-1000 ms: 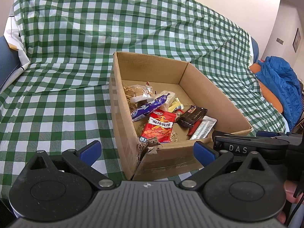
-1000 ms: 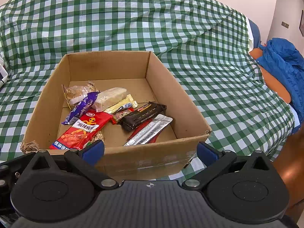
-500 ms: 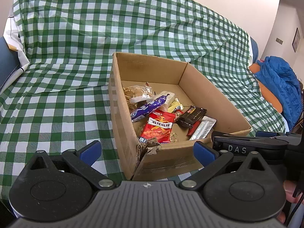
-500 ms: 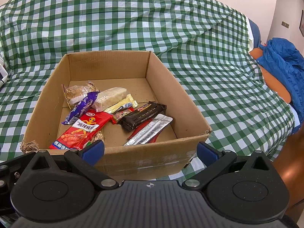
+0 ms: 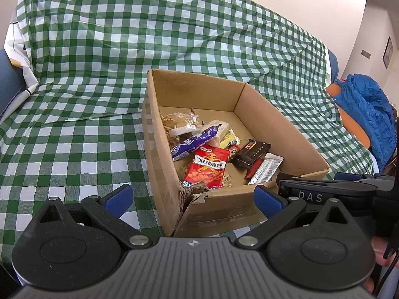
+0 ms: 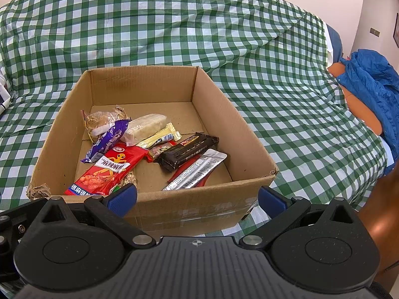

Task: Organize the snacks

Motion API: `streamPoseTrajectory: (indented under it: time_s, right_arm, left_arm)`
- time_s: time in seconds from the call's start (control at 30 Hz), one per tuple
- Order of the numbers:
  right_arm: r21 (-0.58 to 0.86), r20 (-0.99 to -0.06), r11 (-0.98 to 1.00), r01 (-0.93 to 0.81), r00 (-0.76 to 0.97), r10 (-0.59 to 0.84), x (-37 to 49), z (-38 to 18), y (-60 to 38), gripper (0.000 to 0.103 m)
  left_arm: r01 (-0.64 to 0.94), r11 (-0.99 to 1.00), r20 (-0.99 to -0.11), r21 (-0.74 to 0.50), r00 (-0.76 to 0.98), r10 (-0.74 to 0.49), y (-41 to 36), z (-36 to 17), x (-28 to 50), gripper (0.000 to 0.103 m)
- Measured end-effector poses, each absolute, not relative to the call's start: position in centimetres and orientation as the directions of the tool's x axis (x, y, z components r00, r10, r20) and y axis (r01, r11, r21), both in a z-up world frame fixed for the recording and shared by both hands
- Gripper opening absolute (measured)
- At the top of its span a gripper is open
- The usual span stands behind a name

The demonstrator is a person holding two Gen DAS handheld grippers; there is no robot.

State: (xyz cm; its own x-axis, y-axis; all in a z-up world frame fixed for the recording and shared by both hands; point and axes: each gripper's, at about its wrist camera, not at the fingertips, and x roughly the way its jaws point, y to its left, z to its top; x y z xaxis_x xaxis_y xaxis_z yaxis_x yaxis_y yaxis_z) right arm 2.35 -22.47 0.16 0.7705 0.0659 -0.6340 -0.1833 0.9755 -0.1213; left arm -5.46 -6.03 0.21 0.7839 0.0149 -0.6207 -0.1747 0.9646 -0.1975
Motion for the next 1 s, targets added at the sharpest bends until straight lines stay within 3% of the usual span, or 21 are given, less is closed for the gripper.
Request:
streamPoseTrajectory:
  time_s: [1.0]
  right_arm:
    - [-0.115, -0.634, 0.976, -0.183, 0.770, 0.069, 2.25, 0.13, -22.58, 0.102]
  left_arm:
    - [-0.158, 0.967, -0.603, -0.201, 0.797, 0.004, -6.17, 0.76, -5.51, 0.103]
